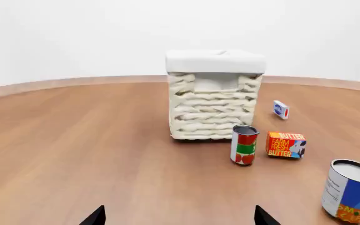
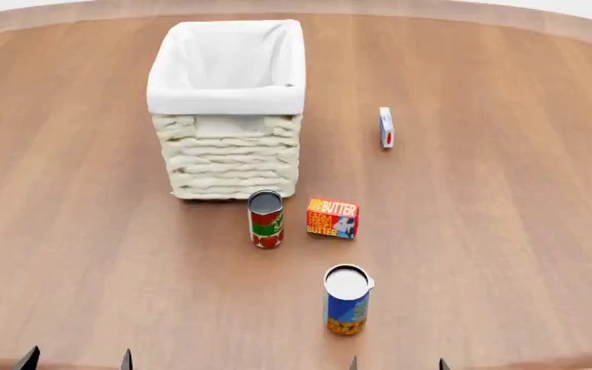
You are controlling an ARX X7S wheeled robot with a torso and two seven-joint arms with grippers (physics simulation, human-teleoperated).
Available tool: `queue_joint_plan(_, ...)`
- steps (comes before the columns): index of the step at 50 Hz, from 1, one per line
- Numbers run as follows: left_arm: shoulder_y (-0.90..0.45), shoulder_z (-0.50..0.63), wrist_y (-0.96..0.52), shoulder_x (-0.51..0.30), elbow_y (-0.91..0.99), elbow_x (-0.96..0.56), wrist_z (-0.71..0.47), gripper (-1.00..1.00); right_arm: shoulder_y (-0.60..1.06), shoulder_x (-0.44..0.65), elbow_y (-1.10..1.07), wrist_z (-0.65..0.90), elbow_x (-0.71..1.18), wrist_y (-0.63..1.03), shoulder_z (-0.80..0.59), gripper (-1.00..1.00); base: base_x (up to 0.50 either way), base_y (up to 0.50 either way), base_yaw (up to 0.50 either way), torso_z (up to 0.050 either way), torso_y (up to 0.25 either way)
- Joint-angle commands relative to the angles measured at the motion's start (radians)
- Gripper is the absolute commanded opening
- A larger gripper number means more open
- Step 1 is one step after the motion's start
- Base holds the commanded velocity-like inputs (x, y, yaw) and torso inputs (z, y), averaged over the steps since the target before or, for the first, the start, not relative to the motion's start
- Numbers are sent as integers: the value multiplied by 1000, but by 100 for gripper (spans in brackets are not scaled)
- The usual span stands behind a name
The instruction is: Pick up the alphabet soup and put it in the basket.
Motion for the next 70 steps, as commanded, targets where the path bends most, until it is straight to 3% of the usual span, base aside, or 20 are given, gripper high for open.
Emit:
queue_joint_plan(1, -6, 6, 17, -6, -23, -6, -6, 100, 5, 7, 21, 9, 7, -16, -9, 100, 0, 0, 0, 0, 0)
queue_joint_plan(12, 100, 53, -197, -42, 440, 20, -111, 100, -47, 53, -383, 56, 36, 147, -61, 100, 0, 0, 0, 0, 0)
queue_joint_plan(29, 236, 123, -374, -80, 981, 105, -174, 100, -84, 95, -849, 105, 23, 344, -111, 100, 0, 0, 0, 0, 0)
queue_joint_plan(70, 235, 160, -380, -130, 987, 92, -243, 100, -69, 137, -873, 164, 104, 375, -125, 100, 475, 0, 0, 0, 0)
